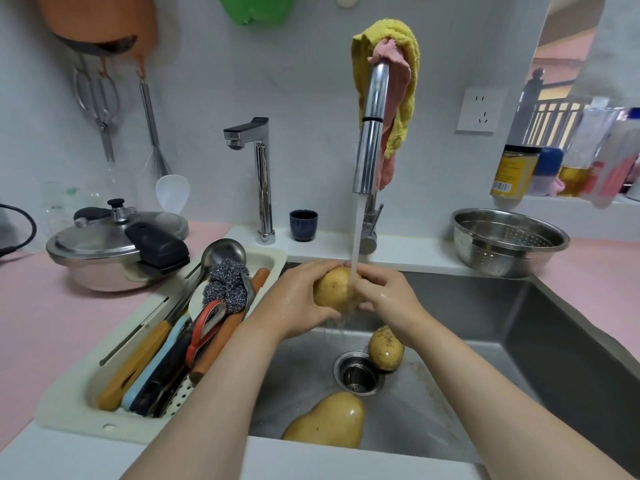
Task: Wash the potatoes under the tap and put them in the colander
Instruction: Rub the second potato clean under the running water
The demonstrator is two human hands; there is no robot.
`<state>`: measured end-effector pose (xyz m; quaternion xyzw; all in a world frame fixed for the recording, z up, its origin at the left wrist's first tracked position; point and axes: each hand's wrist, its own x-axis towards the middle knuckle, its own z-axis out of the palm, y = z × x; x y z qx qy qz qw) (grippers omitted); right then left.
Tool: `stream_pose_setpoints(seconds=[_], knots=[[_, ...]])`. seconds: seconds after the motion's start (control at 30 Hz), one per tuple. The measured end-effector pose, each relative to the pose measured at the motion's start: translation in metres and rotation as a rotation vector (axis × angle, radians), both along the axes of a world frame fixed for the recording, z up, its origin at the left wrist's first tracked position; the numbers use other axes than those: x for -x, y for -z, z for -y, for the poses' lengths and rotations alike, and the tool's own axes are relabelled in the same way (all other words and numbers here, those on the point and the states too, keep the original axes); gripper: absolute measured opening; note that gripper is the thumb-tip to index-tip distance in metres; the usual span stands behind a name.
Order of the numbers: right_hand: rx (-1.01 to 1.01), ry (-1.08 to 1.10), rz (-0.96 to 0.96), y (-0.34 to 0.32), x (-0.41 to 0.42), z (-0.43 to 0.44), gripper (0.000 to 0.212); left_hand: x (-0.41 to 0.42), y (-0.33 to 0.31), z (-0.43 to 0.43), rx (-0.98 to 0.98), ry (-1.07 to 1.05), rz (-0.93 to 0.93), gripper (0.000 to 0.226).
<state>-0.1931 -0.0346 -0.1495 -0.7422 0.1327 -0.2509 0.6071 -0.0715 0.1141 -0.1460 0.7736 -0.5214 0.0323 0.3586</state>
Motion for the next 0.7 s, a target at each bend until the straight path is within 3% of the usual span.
stream_pose_setpoints(seconds=[0.07, 0.2, 0.37, 0.7], knots=[[0.003, -0.026, -0.009, -0.0005, -0.0002, -0.0042, 0.033, -0.0017, -0.0005, -0.0042, -0.02, -0.006, 0.009, 0.09], [-0.034, -0.015, -0.017, -0.0012, -0.0016, -0.0092, 0.047, -0.0016, -0.0001, -0.0061, -0.038, -0.036, 0.037, 0.09], [-0.097, -0.035, 0.003, 0.0004, 0.0015, -0.0053, 0.037, 0.0028, -0.0024, -0.0038, -0.033, -0.022, 0.001, 0.092], [-0.112, -0.052, -0.013, 0.0021, 0.0009, -0.0017, 0.037, 0.0026, -0.0007, -0.0004, -0.042, -0.025, -0.002, 0.093]])
